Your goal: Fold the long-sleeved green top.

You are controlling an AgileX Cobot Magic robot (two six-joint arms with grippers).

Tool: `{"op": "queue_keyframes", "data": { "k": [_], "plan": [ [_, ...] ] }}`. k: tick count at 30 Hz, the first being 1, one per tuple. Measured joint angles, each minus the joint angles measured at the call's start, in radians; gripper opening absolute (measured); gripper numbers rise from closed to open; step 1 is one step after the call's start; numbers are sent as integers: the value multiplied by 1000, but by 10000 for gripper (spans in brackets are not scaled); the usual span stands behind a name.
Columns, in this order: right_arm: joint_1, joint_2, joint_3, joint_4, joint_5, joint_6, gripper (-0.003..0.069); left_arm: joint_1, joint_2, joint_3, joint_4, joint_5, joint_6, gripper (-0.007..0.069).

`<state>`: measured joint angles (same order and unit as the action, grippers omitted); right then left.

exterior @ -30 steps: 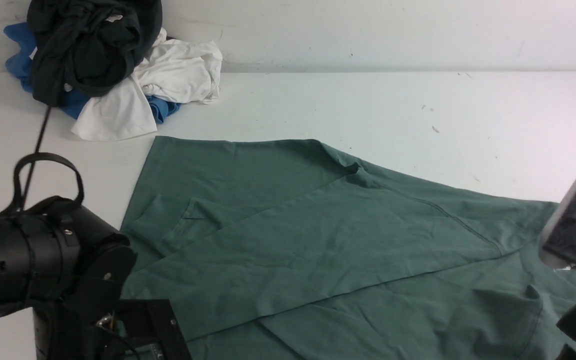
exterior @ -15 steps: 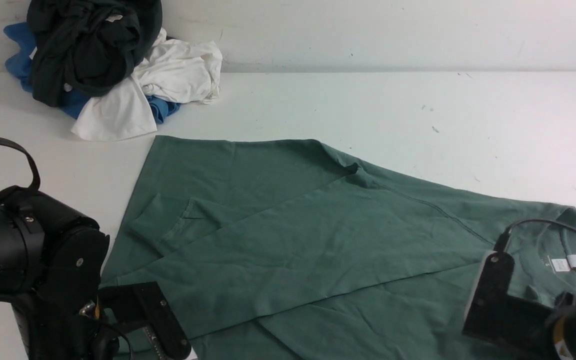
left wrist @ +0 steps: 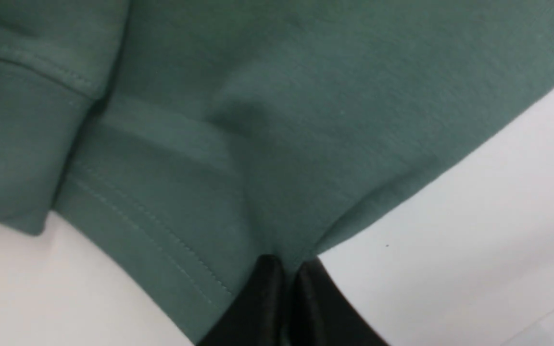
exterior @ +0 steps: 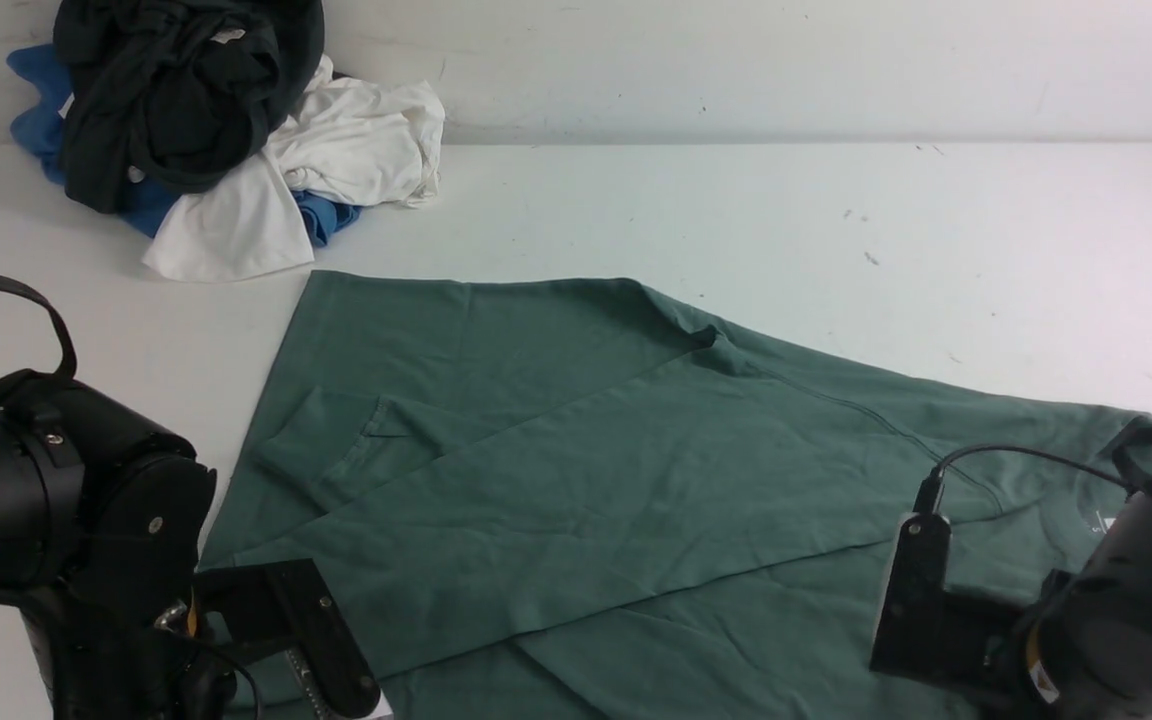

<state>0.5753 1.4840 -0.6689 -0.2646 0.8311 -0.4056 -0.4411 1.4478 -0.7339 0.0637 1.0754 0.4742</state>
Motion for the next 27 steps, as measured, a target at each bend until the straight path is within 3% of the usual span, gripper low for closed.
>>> {"op": "queue_keyframes", "data": {
  "k": [4, 8, 15, 21, 27],
  "plan": [
    [-10, -89, -108, 6, 131, -60, 14, 0, -25, -62, 31, 41, 0, 3],
    [-99, -109, -270, 71, 248, -168, 13, 19, -30, -211, 73, 62, 2, 11],
    [-269, -27, -491, 244, 329, -304, 13, 165, 15, -517, 82, 67, 70, 16],
    [-323, 110, -678, 322, 373, -373, 13, 243, 140, -766, 79, 75, 131, 16],
    [-331, 296, -897, 318, 403, -401, 13, 263, 306, -976, 82, 76, 141, 16]
  ]
}}
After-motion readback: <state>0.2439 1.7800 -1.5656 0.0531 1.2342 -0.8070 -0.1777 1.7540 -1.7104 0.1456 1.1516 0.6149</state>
